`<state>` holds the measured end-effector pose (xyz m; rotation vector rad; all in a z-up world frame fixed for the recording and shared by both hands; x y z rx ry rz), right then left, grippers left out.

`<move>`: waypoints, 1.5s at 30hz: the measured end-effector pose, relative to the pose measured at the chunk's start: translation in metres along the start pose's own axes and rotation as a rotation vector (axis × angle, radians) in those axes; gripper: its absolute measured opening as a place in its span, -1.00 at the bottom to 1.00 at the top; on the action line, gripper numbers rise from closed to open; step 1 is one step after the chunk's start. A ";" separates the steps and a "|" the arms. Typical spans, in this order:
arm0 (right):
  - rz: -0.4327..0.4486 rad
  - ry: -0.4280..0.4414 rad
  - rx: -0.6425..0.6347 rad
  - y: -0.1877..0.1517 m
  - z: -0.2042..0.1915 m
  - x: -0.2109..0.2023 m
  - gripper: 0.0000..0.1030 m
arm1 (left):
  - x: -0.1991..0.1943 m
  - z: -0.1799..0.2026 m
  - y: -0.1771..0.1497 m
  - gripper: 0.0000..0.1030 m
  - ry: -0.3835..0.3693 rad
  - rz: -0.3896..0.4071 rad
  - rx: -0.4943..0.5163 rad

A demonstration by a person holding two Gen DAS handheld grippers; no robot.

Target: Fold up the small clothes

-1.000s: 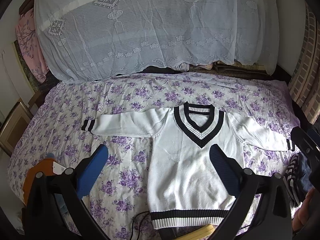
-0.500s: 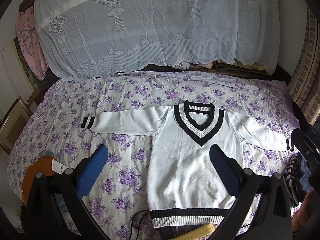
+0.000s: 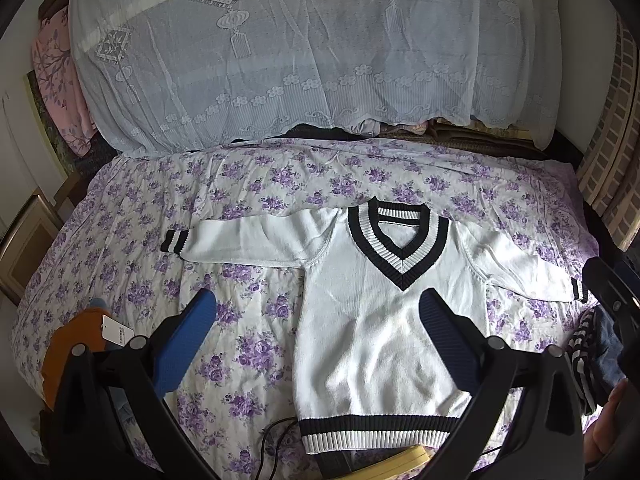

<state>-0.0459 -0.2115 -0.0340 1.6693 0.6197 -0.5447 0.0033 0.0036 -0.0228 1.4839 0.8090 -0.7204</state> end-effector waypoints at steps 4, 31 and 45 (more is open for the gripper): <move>0.000 -0.001 0.001 0.000 0.000 0.000 0.93 | 0.000 -0.001 0.001 0.91 -0.001 0.000 0.001; -0.014 -0.002 0.007 -0.008 -0.003 0.005 0.93 | 0.002 -0.003 -0.002 0.91 -0.001 -0.008 -0.003; -0.030 0.008 0.078 -0.006 0.008 0.009 0.93 | 0.012 -0.010 -0.009 0.91 -0.001 -0.030 -0.004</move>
Point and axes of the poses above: each gripper's, at about its wrist camera, not at the fingertips, and x roughly the way its jaws point, z to its right, y to its top, the point moved 1 cm from there along x, roughly the way its jaws point, and after that the axes turned 11 degrees about -z, right-handed, at the moved point
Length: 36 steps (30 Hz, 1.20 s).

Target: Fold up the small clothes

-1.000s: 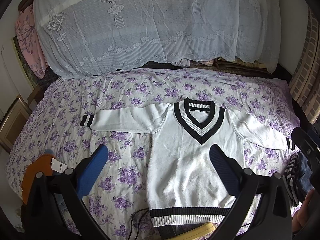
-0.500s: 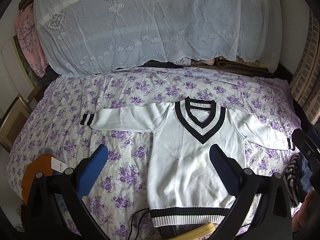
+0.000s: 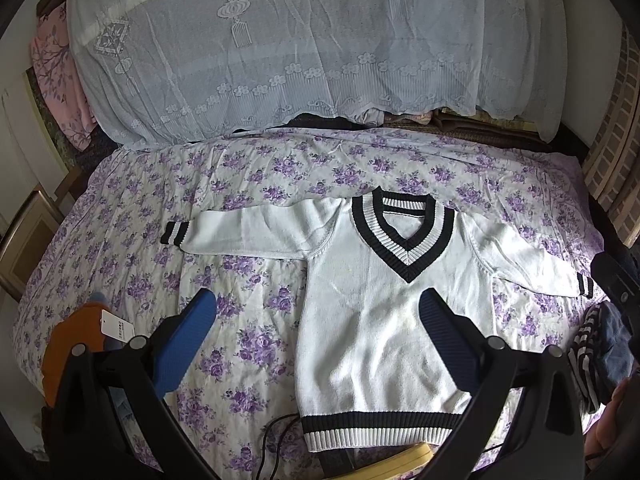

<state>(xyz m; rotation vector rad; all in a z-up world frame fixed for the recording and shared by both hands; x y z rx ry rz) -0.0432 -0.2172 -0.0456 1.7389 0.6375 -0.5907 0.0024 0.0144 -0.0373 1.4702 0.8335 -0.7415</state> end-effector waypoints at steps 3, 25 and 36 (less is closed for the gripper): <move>0.006 0.005 0.027 0.000 0.003 -0.001 0.93 | 0.002 -0.002 0.001 0.91 0.000 -0.009 0.000; 0.081 0.067 0.297 -0.023 0.104 0.018 0.93 | 0.051 0.038 0.020 0.91 -0.025 -0.132 0.090; 0.026 0.102 0.588 -0.021 0.263 0.084 0.87 | 0.072 0.103 0.047 0.91 0.056 -0.170 0.076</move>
Point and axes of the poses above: each gripper's, at about its wrist camera, not at the fingertips, and x roughly the way its jaws point, z to its right, y to its top, the point moved 1 cm from there along x, roughly the way its jaws point, and after that the axes turned 11 degrees about -z, right-handed, at the moved point
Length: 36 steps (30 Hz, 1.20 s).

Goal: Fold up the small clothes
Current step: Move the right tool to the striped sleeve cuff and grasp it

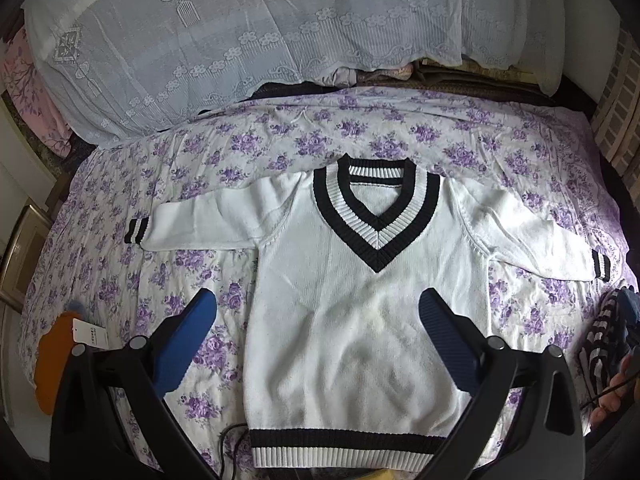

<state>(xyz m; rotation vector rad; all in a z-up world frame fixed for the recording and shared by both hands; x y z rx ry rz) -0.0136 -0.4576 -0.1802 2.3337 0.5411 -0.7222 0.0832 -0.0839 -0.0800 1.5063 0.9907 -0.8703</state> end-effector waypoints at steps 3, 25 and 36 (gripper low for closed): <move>0.005 -0.029 0.047 0.013 0.027 0.014 0.76 | 0.012 0.010 -0.003 0.91 0.032 -0.034 0.013; 0.079 -0.356 0.221 0.053 0.110 0.085 0.01 | 0.090 0.028 0.018 0.91 0.122 -0.160 0.098; 0.152 -0.450 0.262 0.065 0.123 0.095 -0.04 | 0.110 0.012 0.019 0.91 0.142 -0.205 0.069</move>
Point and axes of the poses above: each gripper's, at about its wrist camera, not at the fingertips, and x roughly the way its jaws point, z to its right, y to its top, the point moved 1 cm from there along x, roughly the way its jaws point, and after that the axes turned 11 degrees about -z, right-handed, at the moved point
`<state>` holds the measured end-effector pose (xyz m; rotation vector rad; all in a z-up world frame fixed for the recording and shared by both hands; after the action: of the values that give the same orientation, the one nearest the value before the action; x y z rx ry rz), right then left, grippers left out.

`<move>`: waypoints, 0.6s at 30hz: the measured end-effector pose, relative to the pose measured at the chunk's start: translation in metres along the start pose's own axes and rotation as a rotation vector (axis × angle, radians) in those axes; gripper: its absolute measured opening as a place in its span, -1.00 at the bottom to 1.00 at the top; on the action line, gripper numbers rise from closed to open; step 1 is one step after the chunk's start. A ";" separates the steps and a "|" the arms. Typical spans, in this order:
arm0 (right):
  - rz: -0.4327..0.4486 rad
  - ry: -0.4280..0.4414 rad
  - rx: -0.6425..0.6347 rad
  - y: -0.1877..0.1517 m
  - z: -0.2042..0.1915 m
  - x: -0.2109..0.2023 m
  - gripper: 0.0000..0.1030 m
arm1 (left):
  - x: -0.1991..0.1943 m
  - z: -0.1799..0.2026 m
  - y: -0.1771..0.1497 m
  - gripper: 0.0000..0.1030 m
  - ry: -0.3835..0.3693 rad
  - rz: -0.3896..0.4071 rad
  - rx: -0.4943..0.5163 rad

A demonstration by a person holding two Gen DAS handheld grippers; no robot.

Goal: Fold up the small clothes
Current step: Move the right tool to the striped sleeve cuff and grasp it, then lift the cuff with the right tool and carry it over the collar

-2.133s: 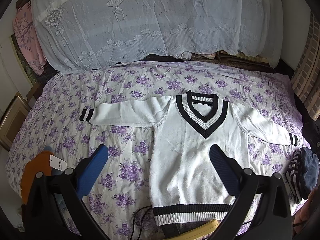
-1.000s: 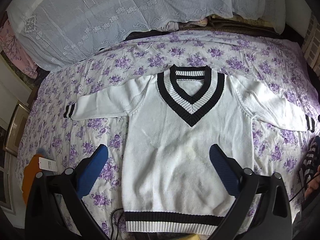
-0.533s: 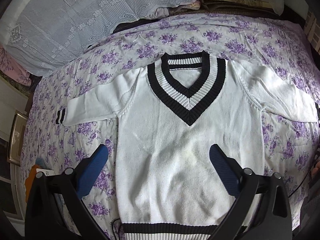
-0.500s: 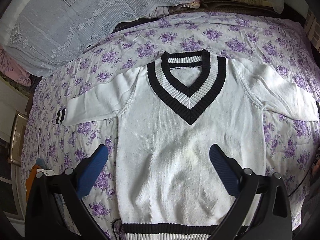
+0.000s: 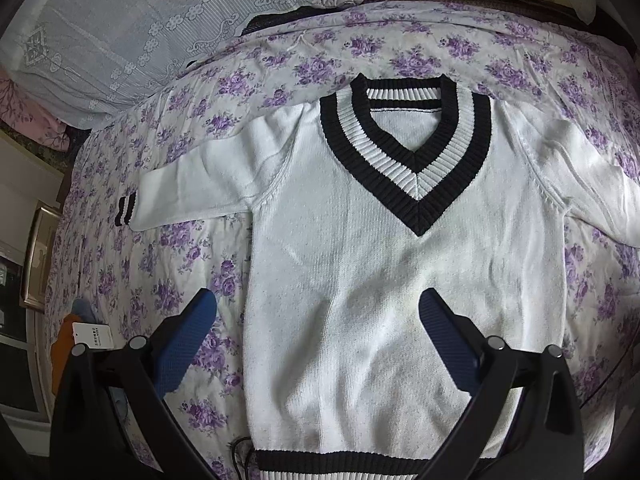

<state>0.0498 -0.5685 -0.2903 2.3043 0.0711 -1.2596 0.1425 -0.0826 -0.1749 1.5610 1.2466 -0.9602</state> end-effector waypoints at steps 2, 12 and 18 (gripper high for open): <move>0.012 0.003 0.013 0.003 0.000 0.001 -0.05 | 0.002 0.000 0.001 0.91 0.004 -0.003 0.000; 0.009 0.026 -0.007 0.007 0.001 0.000 -0.64 | 0.013 0.037 0.032 0.91 0.035 0.021 0.090; -0.029 -0.006 0.001 0.012 -0.002 0.013 -0.62 | 0.028 0.094 0.064 0.91 0.059 0.045 0.189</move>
<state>0.0622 -0.5801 -0.2950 2.3082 0.1029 -1.2811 0.2068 -0.1702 -0.2181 1.7679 1.1836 -1.0348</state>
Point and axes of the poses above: each gripper's, at about its wrist camera, not at the fingertips, and x roughly the way its jaws point, z to its right, y to its top, the point moved 1 cm from there along x, roughly the way its jaws point, and after that the axes turned 11 degrees about -z, right-handed, at the moved point
